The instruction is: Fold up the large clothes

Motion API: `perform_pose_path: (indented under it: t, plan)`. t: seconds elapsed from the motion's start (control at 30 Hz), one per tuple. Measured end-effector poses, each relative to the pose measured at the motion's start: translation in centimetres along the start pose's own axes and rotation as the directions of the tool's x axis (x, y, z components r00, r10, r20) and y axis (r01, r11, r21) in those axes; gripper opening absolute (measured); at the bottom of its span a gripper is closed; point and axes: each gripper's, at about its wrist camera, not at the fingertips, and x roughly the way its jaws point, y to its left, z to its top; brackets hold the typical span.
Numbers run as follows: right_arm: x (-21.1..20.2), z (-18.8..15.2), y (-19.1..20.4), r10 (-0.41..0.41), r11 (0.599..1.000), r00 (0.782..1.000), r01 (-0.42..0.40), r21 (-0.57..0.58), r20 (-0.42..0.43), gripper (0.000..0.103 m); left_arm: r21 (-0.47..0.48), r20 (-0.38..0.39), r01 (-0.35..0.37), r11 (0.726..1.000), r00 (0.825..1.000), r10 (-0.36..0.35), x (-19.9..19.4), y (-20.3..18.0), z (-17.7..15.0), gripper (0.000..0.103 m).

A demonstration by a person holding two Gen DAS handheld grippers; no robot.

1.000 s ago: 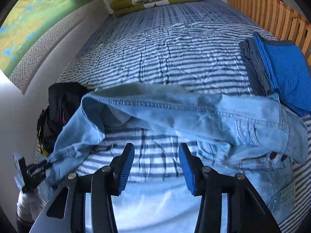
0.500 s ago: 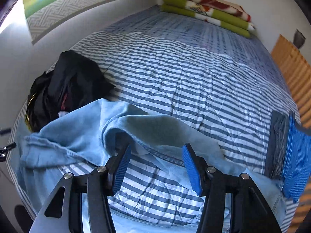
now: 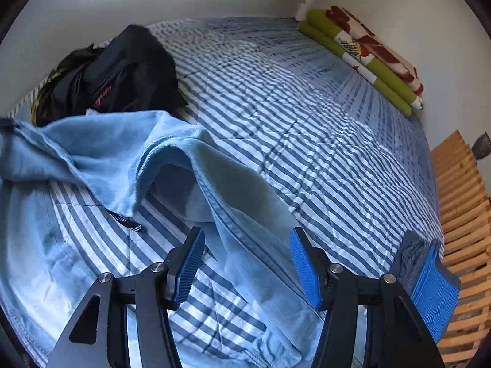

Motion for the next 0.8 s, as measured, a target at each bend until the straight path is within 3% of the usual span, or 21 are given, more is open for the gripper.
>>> perform_pose_path:
  t: [0.03,0.07,0.1,0.2,0.33,0.5,0.57,0.63,0.7,0.8]
  plan:
    - [0.7,0.3,0.6,-0.032,0.999,0.999,0.032,-0.020,-0.010,0.048,0.001,0.010,-0.019,1.000,1.000,0.019,-1.0,0.4,0.0,0.007]
    - [1.2,0.5,1.0,-0.055,0.998,0.998,0.055,-0.025,-0.024,0.034,0.004,0.020,-0.044,0.999,0.999,0.044,-1.8,0.9,0.0,0.007]
    - [1.7,0.8,1.2,-0.092,0.996,0.994,0.091,-0.019,-0.053,0.004,0.000,0.026,-0.060,0.998,0.998,0.060,-2.4,1.1,0.0,0.007]
    - [0.6,1.7,0.7,-0.102,0.993,0.994,0.103,0.049,-0.027,0.004,-0.035,0.026,-0.058,0.998,0.998,0.059,-3.4,2.8,0.6,0.007]
    - [-2.6,2.2,-0.2,-0.158,0.983,0.987,0.155,0.095,0.019,0.004,-0.028,0.049,-0.109,0.994,0.993,0.110,-3.8,3.9,2.4,0.007]
    - [-9.8,3.4,-2.4,-0.220,0.959,0.970,0.195,0.208,0.105,0.004,-0.043,0.154,-0.202,0.979,0.966,0.206,-8.8,6.2,6.7,0.007]
    - [-13.2,3.4,-3.1,-0.205,0.952,0.967,0.160,0.262,0.155,0.004,-0.074,0.217,-0.217,0.973,0.949,0.229,-12.4,7.9,7.7,0.007]
    - [-17.0,2.4,-2.6,-0.161,0.957,0.964,0.100,0.274,0.213,0.004,-0.080,0.276,-0.222,0.972,0.932,0.235,-15.9,8.9,7.1,0.007]
    - [-19.3,0.9,-0.9,-0.125,0.965,0.965,0.064,0.255,0.233,0.004,-0.056,0.282,-0.250,0.967,0.925,0.255,-17.3,9.2,5.4,0.007]
    - [-20.4,-3.1,4.6,-0.040,0.986,0.976,0.004,0.166,0.212,0.004,-0.018,0.226,-0.272,0.962,0.936,0.268,-16.1,9.5,0.7,0.007]
